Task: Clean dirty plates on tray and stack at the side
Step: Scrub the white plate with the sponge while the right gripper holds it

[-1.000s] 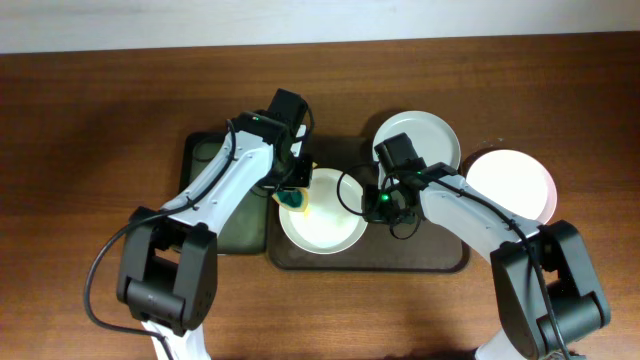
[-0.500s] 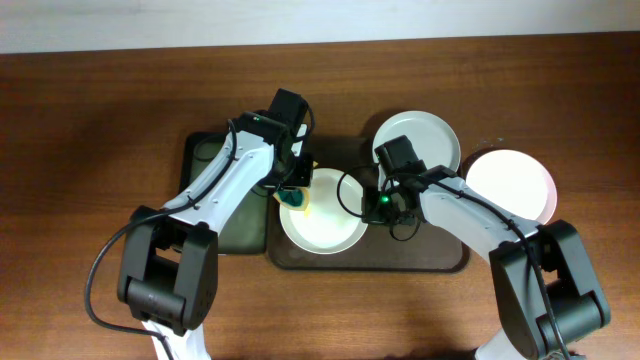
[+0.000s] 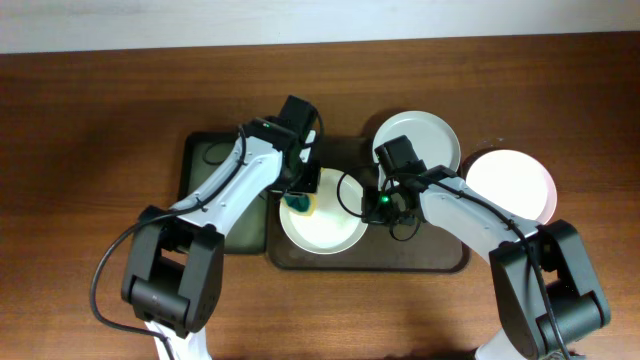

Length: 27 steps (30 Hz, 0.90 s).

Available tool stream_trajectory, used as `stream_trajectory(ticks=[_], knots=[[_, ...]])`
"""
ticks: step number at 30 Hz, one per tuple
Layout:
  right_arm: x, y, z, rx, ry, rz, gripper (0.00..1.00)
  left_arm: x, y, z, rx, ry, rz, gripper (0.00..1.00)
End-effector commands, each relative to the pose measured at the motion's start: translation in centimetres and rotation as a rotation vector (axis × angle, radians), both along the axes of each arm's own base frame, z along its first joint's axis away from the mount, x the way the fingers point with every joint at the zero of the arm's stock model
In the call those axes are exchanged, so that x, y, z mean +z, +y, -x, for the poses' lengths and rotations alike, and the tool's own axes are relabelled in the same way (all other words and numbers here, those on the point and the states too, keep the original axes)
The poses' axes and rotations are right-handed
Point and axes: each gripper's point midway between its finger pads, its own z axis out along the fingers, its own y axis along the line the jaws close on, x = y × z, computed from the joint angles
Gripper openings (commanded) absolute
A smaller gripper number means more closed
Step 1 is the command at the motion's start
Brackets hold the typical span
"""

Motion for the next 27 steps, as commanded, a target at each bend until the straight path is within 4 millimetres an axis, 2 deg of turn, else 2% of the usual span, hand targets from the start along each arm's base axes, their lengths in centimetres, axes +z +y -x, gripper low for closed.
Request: stream_trajectory(ticks=[1, 3, 7, 16, 20, 27], knots=[[-0.5, -0.1, 0.6, -0.001, 0.021, 0.005, 0.04, -1.5, 0.6, 0.9, 0.005, 0.025, -0.034, 0.00], [-0.5, -0.1, 0.6, 0.000, 0.025, 0.006, 0.04, -1.7, 1.2, 0.7, 0.011, 0.014, -0.067, 0.00], [-0.5, -0.1, 0.6, 0.000, 0.024, 0.006, 0.04, -1.7, 1.0, 0.4, 0.010, 0.001, -0.055, 0.00], [-0.5, -0.1, 0.6, -0.001, 0.025, 0.006, 0.04, -3.3, 0.7, 1.3, 0.004, 0.022, -0.027, 0.00], [-0.5, -0.1, 0.6, -0.001, 0.024, 0.006, 0.04, -4.5, -0.2, 2.3, -0.004, 0.046, 0.026, 0.00], [-0.6, -0.1, 0.7, -0.001, 0.026, 0.007, 0.04, -6.2, 0.4, 3.8, 0.009, 0.077, 0.014, 0.00]])
